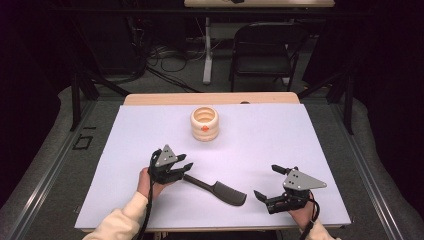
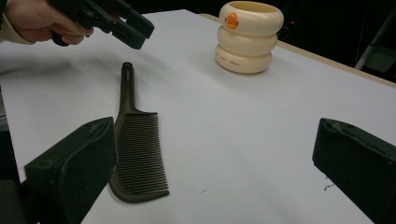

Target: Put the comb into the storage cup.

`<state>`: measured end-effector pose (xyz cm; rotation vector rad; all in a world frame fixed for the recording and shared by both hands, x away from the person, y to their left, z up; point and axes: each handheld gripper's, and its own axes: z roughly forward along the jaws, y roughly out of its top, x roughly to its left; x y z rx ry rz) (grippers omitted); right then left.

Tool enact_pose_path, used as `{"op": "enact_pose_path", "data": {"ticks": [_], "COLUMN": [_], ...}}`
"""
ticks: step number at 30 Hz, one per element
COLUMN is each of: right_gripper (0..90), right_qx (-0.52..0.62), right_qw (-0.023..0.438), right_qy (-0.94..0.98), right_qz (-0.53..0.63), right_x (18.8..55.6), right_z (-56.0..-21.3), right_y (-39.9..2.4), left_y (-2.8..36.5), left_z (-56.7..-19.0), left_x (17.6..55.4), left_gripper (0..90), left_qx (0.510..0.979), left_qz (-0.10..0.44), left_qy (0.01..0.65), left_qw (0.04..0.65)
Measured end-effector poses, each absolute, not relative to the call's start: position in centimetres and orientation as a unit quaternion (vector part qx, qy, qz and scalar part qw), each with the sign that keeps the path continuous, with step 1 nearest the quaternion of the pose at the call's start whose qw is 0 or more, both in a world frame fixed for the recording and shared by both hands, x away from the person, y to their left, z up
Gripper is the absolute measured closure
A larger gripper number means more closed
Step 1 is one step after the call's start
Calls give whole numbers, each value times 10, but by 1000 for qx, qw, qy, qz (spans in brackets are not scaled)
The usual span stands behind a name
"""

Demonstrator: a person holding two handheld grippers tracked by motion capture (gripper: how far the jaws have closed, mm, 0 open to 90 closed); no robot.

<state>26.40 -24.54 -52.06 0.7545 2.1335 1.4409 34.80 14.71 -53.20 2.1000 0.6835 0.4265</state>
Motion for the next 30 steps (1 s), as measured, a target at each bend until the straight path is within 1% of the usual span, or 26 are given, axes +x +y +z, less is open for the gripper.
{"op": "enact_pose_path", "data": {"ticks": [5, 6, 7, 8, 9, 30], "right_gripper": [0, 0, 0, 0, 0, 0], "right_qx": [273, 273, 273, 273, 273, 274], "right_qw": [226, 227, 227, 227, 227, 225], "right_qy": [775, 775, 775, 774, 774, 777], "right_qz": [523, 522, 522, 524, 524, 521], "right_x": [264, 263, 263, 263, 263, 263], "right_z": [-521, -520, -520, -520, -520, -521], "right_y": [-245, -245, -245, -246, -246, -246], "left_y": [145, 145, 145, 144, 144, 146], "left_z": [-537, -537, -538, -540, -540, -550], "left_x": [349, 349, 350, 350, 350, 353], "left_gripper": [819, 840, 840, 877, 888, 898], "left_qx": [853, 853, 855, 858, 858, 881], "left_qz": [144, 144, 141, 136, 136, 97], "left_qy": [269, 269, 268, 269, 269, 268], "left_qw": [424, 424, 421, 416, 416, 378]}}
